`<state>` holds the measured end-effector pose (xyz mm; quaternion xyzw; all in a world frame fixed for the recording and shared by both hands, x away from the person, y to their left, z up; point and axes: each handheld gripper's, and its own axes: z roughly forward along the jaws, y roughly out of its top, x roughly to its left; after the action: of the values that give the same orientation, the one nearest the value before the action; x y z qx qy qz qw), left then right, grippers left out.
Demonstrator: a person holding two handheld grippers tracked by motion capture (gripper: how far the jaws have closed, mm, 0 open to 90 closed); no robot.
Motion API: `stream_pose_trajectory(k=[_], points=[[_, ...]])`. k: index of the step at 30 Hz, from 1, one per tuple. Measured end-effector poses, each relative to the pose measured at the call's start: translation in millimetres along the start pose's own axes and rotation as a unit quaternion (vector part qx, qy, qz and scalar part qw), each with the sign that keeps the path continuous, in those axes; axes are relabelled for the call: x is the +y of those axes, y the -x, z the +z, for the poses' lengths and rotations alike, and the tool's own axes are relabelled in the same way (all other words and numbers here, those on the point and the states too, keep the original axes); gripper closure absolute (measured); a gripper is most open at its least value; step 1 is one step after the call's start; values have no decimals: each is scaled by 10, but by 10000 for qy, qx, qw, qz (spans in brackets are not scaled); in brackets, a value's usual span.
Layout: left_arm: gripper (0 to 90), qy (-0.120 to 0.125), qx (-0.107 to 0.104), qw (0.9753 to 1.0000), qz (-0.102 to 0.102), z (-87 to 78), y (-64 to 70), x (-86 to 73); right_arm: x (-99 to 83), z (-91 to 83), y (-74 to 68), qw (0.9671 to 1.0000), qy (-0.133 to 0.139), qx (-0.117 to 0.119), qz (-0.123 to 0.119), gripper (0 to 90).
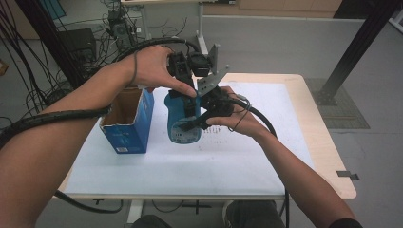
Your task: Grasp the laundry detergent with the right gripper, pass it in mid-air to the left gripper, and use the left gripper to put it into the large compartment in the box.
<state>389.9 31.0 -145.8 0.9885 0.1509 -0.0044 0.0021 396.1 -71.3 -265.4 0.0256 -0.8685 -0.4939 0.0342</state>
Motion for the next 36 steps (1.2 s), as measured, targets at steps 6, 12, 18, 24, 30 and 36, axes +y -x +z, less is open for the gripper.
stream_pose_trajectory(k=[6,12,18,24,30,36], points=[[48,6,13,10000,23,-10,2,3,0,-1,-3,10000,7,12,37,441],[48,18,9,10000,8,-22,-9,-17,-7,-4,-11,9999,-62,29,112,441],[48,41,5,10000,-24,-13,-10,-28,-4,0,9,10000,18,3,42,441],[48,40,21,10000,-2,-24,-10,-23,-4,-5,7,10000,-7,-10,87,442],[49,-11,34,10000,16,-23,-11,-15,-5,-13,15,10000,43,-4,47,442],[50,-22,64,10000,-6,-23,-9,-16,-3,-27,10,10000,65,-20,71,442]])
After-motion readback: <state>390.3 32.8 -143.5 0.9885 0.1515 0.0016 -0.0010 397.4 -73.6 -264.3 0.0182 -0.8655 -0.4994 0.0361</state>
